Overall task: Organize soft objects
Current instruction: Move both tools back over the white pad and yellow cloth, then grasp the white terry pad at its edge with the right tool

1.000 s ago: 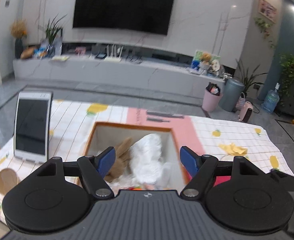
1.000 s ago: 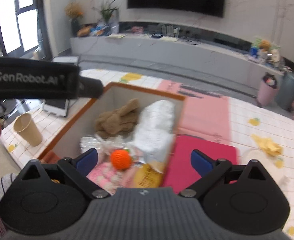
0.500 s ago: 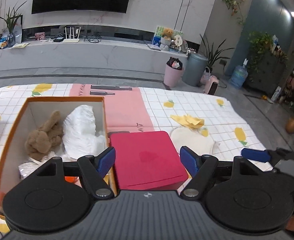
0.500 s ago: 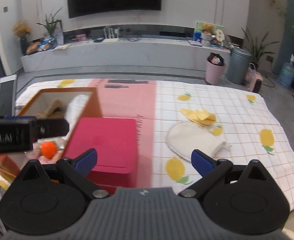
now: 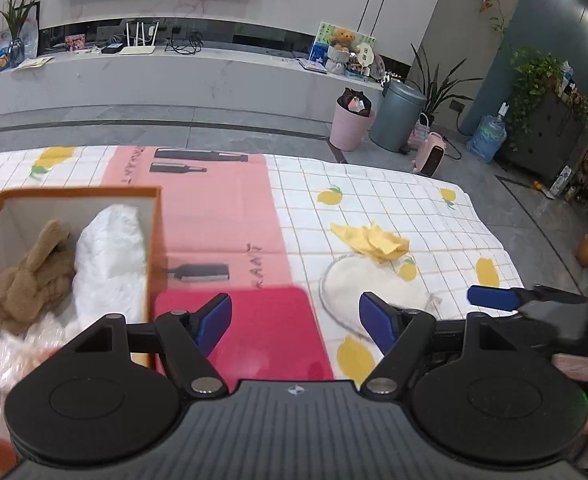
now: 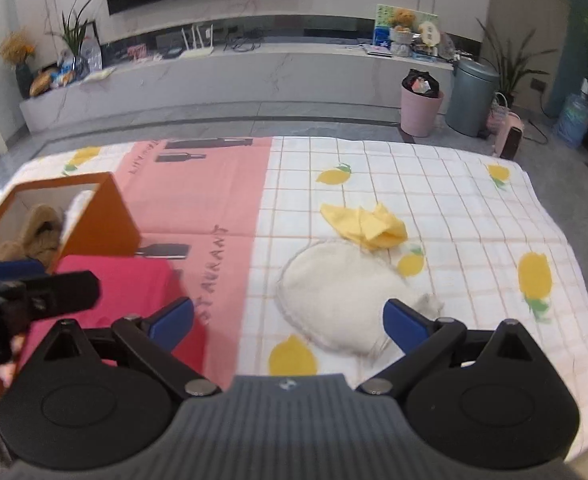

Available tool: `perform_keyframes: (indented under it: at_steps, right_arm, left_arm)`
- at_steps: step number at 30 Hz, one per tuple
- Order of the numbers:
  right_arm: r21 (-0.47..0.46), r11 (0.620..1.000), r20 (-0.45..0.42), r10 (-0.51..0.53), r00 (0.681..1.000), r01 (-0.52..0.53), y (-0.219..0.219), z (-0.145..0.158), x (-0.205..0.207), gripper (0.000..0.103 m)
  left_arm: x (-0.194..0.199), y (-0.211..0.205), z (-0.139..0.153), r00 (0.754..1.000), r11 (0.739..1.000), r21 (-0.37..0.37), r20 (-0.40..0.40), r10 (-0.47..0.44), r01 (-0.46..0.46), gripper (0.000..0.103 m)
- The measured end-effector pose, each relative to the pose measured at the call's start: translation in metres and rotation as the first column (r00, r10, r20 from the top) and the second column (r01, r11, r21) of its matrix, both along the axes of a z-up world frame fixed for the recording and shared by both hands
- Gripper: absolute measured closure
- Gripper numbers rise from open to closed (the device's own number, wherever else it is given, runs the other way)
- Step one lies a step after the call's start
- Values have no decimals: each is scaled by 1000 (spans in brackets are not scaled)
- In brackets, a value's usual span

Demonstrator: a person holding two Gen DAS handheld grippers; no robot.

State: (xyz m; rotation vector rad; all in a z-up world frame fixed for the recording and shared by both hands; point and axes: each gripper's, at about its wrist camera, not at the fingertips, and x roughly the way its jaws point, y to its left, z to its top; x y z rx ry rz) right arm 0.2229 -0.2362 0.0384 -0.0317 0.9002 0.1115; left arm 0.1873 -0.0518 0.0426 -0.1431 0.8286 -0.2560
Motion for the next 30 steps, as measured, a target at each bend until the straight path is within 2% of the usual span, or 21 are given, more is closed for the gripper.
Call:
perform_keyframes:
  at_steps: [3,7,10,12,16,21,27,30]
  right_arm:
    - [-35,997,-33,63,997,-64,-13,-24,27,3]
    - [-33,997,-35,67,997,-68,-35,-59,48,3]
    - [0,996,-75,93,993,-93,-45,-81,59,3]
    - [6,997,-110,73,991,-73,-45,-91,67,3]
    - [55,998,-187,48,981,-39,-40,-110,79,3]
    - [-90,991,-194,82,978,-101,-13,-122,80,2]
    - [-78,995,-195,45,980,-62,-17,-128,85,2]
    - [-76,994,-183,64,981,-79,-18,-128,82,2]
  left_arm:
    - [16,-14,2,1000,997,73,10,-20,19,18]
    - [30,-27,-2,999,988,146,6,-50,48,18]
    - [36,-27,-8,997,992,100,-28,-69,72,18]
    - [36,-28,-8,995,994,58,-39,-90,92,18]
    - [30,-37,-10,990,989,53,-27,-137,138,18]
    - [29,-43,-13,986,987,20,-52,-158,159,18]
    - [30,-42,-12,989,990,29,-51,-137,138,19]
    - [30,-42,-13,990,991,43,-70,-123,126,19]
